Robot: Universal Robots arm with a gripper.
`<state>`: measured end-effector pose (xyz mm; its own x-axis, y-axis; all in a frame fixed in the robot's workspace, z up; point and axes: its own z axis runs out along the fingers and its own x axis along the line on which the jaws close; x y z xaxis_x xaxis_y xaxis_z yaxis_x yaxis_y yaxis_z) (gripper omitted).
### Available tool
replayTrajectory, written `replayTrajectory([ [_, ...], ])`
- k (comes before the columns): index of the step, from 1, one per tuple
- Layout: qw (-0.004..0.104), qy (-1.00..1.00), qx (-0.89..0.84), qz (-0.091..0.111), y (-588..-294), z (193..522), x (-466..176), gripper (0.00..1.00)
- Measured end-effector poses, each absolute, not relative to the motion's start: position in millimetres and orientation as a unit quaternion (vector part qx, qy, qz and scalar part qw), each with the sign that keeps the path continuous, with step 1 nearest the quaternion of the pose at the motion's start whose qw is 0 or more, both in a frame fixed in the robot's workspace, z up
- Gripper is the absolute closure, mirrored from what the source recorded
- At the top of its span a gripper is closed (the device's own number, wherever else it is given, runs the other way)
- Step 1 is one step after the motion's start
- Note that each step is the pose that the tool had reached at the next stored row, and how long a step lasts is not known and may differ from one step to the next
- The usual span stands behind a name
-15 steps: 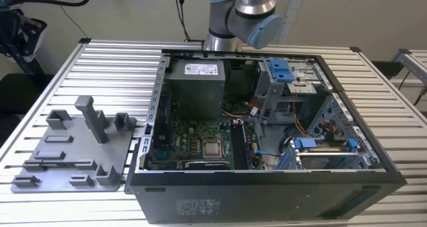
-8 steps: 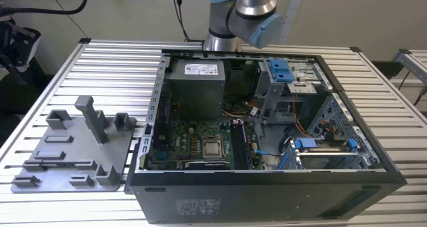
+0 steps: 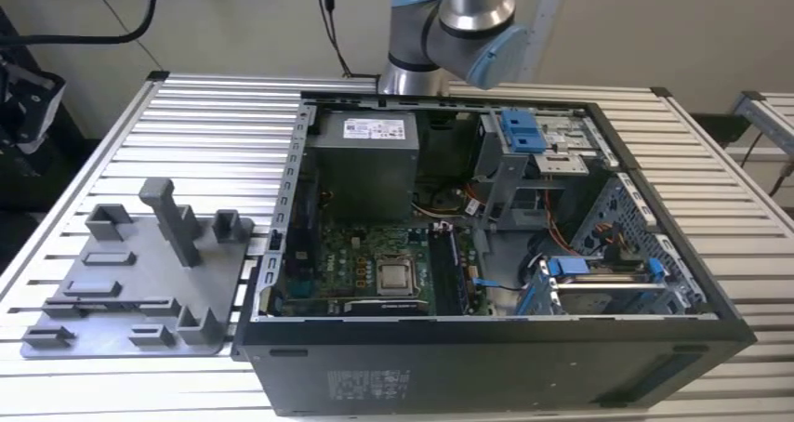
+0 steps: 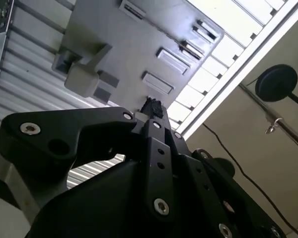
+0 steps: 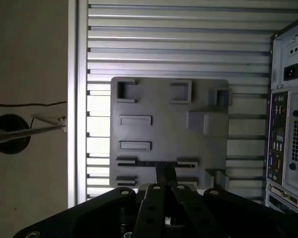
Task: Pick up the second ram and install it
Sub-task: 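Reach for the second ram, then pick up the second ram and move it above second insertion slot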
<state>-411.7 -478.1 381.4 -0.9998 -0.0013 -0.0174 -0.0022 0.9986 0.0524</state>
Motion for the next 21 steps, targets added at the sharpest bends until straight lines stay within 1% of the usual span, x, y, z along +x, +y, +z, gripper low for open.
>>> replayTrajectory([
  [21,0.008,0.999,-0.018,0.026,-478.3,381.3,-411.8,0.89],
])
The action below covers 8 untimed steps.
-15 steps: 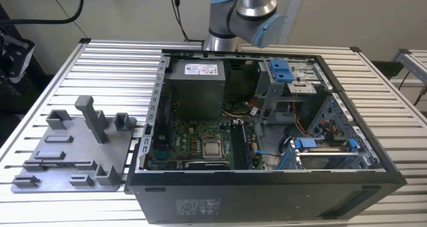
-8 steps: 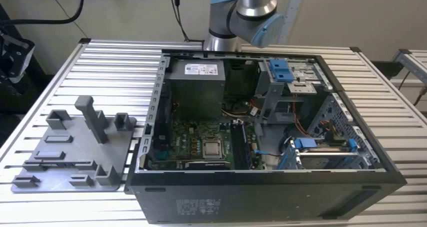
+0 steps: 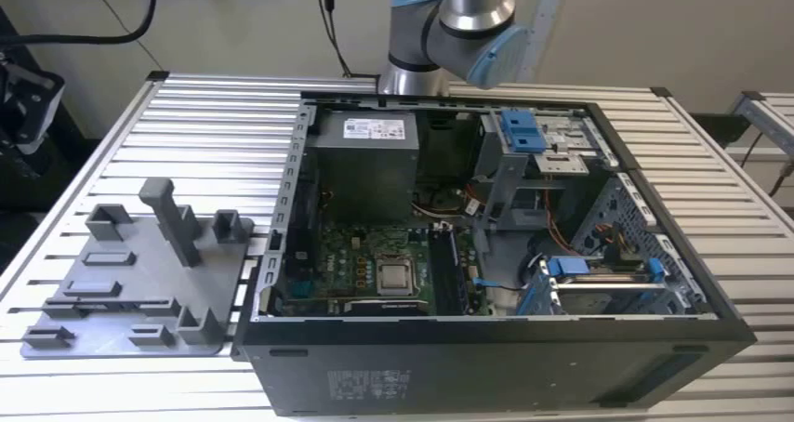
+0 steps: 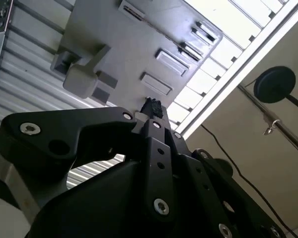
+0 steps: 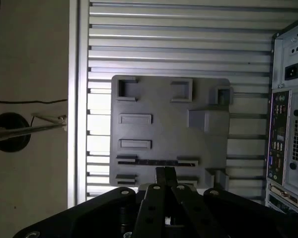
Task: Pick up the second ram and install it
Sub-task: 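Pick up the second ram and move it above second insertion slot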
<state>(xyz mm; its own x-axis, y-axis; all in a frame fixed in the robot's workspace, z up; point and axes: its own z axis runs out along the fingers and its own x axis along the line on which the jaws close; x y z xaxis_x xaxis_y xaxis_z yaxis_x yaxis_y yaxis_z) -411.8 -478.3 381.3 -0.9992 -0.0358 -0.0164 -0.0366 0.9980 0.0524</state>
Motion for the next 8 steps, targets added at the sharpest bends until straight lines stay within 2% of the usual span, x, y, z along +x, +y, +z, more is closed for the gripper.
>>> replayTrajectory([
  [8,0.006,0.995,-0.091,0.027,-478.3,381.0,-411.8,0.89],
])
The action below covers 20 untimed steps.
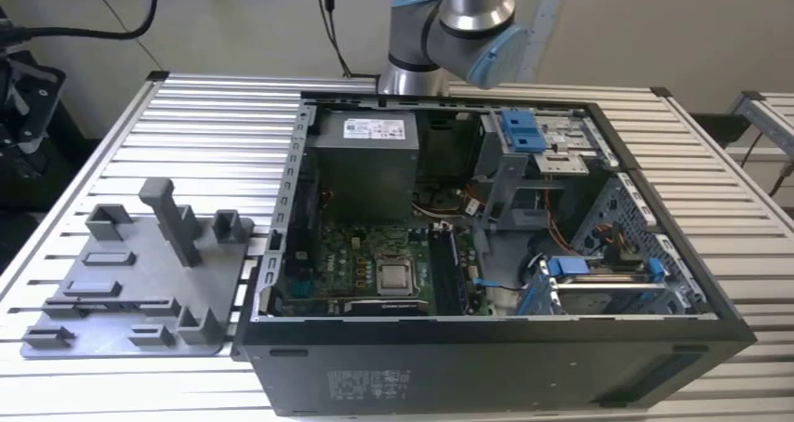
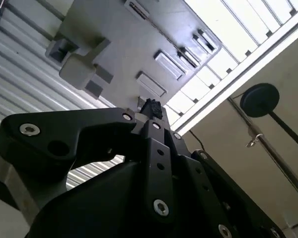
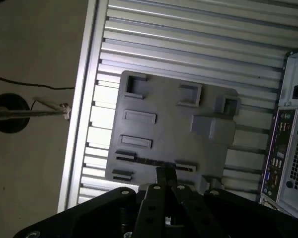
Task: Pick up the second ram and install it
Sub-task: 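Pick up the second ram and move it above second insertion slot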
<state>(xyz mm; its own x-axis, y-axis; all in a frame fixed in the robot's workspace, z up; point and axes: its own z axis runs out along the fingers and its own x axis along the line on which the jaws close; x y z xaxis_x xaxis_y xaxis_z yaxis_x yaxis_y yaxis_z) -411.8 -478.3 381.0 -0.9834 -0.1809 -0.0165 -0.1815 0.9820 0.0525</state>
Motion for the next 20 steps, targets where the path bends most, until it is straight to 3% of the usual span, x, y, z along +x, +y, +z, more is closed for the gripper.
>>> replayTrajectory([
  [20,0.001,0.963,-0.27,0.027,-478.3,380.3,-411.8,0.89],
])
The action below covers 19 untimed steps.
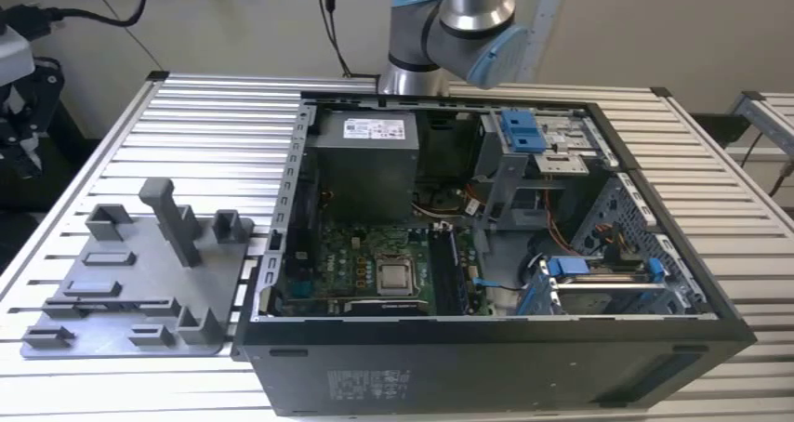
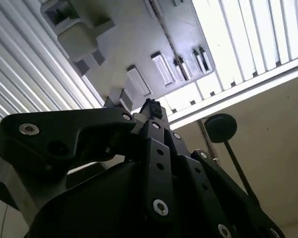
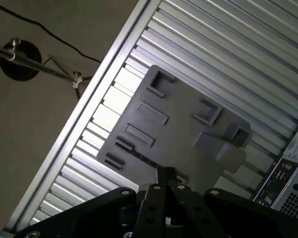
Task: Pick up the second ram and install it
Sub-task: 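Pick up the second ram and move it above second insertion slot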
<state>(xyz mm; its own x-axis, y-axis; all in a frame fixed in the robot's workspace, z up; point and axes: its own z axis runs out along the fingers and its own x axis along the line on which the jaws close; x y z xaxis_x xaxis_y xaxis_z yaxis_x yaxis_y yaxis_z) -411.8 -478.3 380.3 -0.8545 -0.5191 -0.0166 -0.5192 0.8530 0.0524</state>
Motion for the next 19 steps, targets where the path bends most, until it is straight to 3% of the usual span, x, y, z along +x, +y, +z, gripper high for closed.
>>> replayTrajectory([
  [19,-0.003,0.902,-0.431,0.027,-478.3,379.1,-411.8,0.89],
])
